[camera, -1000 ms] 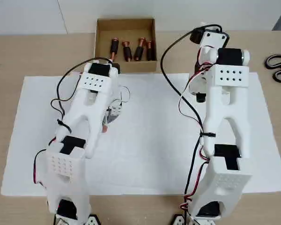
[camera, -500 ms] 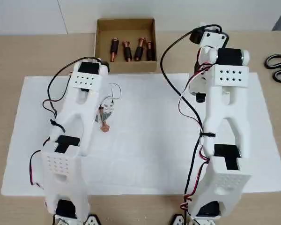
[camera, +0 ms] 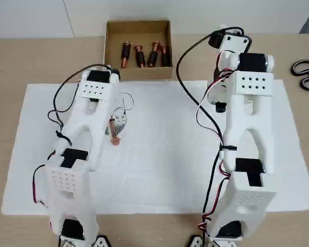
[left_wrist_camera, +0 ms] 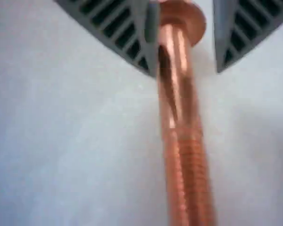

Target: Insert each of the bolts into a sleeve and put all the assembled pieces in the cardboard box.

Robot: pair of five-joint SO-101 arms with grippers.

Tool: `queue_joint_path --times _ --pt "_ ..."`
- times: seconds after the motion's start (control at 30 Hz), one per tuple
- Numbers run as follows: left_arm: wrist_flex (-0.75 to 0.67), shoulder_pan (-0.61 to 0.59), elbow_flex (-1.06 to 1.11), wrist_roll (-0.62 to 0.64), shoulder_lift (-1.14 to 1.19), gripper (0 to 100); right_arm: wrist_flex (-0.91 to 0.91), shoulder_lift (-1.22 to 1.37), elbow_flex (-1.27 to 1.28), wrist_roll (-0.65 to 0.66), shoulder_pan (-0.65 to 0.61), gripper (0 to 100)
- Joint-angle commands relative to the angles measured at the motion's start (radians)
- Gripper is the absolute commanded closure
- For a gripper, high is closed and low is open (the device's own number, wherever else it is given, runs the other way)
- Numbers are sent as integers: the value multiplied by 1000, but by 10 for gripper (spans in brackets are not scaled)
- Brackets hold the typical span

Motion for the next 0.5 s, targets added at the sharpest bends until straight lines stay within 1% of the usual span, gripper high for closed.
queue_joint_path --times 0.0,0.3,0.47 --pt "-49 -6 27 8 -49 921 4 -67 -5 12 7 995" --pt "-68 -3 50 5 -48 925 4 -67 -5 12 5 995" --pt "-66 0 44 5 29 996 4 -67 -5 12 7 995"
